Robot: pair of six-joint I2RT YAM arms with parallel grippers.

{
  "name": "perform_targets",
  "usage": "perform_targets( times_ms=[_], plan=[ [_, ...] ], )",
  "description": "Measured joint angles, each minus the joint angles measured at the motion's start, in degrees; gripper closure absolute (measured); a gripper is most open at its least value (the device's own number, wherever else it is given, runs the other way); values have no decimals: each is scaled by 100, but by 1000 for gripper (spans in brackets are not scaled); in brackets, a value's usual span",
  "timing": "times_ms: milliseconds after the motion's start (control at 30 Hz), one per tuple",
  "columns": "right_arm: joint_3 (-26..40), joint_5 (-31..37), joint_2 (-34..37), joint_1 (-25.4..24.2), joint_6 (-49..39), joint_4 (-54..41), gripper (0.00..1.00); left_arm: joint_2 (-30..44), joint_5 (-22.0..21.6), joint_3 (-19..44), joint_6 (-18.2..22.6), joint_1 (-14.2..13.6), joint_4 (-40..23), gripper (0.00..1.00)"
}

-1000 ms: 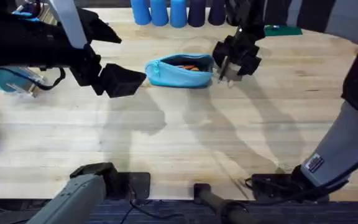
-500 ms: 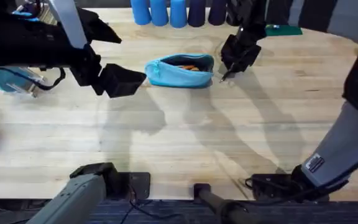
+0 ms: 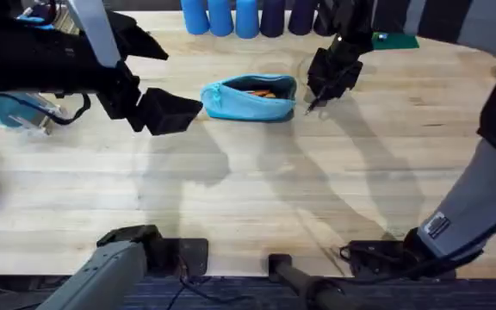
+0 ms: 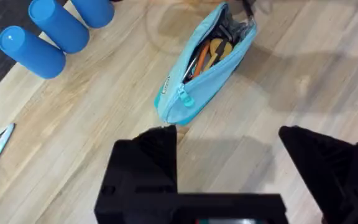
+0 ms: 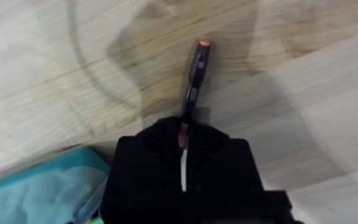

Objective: Unzip the bag, pick up the pens from the table one at a time and place them inside, then zip the bag closed.

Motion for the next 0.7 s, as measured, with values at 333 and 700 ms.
perform_targets(
  times_ms=[333,700],
  plan=[
    [-2,-56,-61,6,-1187,31,967,0,0,0,0,0,2,7],
    [258,-58,-626,28,-2790,-13,967,0,1,0,0,0,2,7]
  ],
)
